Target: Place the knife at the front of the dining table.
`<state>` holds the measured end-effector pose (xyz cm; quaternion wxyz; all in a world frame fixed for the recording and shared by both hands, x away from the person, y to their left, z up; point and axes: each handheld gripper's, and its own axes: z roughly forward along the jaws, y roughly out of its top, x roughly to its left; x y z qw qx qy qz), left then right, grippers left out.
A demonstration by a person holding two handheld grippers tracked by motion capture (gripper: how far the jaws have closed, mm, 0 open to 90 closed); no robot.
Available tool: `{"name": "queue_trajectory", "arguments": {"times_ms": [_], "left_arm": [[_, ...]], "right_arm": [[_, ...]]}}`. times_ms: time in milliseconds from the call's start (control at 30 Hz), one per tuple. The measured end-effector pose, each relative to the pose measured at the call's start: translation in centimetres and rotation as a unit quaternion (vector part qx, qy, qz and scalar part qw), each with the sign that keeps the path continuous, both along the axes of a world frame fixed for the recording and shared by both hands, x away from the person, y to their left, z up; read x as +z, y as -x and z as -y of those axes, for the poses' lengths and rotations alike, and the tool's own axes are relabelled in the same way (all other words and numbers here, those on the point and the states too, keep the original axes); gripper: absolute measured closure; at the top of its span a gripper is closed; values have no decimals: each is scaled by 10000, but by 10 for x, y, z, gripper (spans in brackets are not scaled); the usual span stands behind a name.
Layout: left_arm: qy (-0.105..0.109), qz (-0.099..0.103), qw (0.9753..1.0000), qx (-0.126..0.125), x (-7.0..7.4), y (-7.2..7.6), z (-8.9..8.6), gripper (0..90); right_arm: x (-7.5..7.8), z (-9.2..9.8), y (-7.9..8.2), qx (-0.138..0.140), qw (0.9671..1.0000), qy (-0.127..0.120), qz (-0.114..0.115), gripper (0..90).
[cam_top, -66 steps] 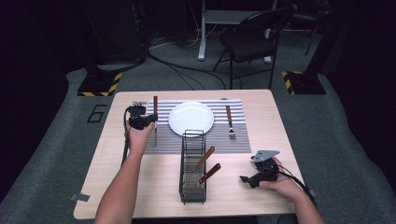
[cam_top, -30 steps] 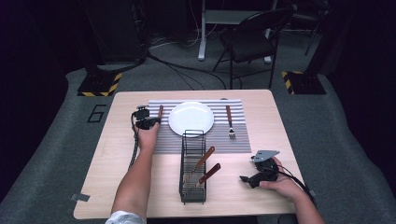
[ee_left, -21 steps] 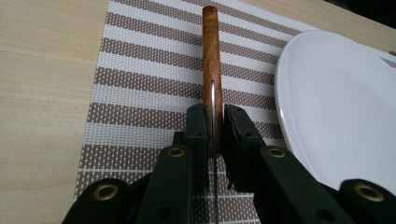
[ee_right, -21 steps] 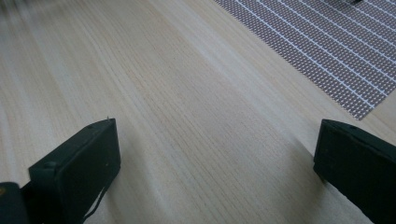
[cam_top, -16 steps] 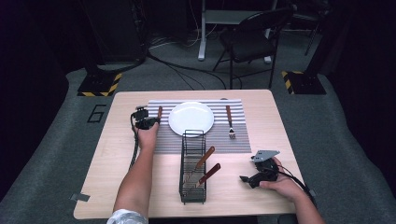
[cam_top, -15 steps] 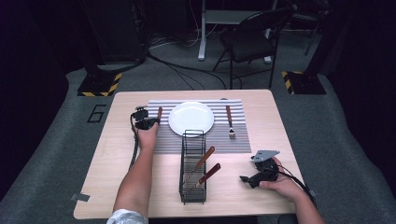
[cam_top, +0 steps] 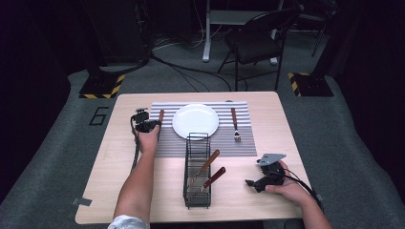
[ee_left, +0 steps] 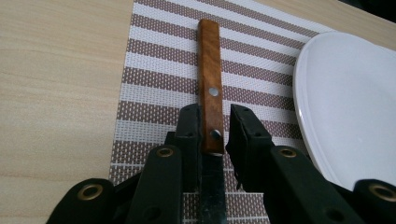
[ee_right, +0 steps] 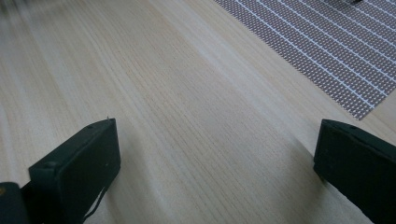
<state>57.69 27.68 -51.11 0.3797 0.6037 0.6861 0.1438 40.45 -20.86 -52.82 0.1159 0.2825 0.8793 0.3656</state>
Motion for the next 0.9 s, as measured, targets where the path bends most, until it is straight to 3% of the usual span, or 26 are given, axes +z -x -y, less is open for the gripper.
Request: {"name": "queue_trajectory", "arguments": {"times_ms": [367,567,700,900], "left_arm": [[-74,109,9998,-141,12,6,-1,647],[-180,274,9992,-212,25,12,-3,553],[-186,486,9983,-243,36,16,-5,507],[-205,684,9960,-546,56,28,-8,463]], "right_arm": [[0,0,0,0,10000,0,0,0],[0,0,0,0,10000,0,1,0],[0,0,0,0,10000,-4,2,0],[0,0,0,27,10000,17,8,0]]}}
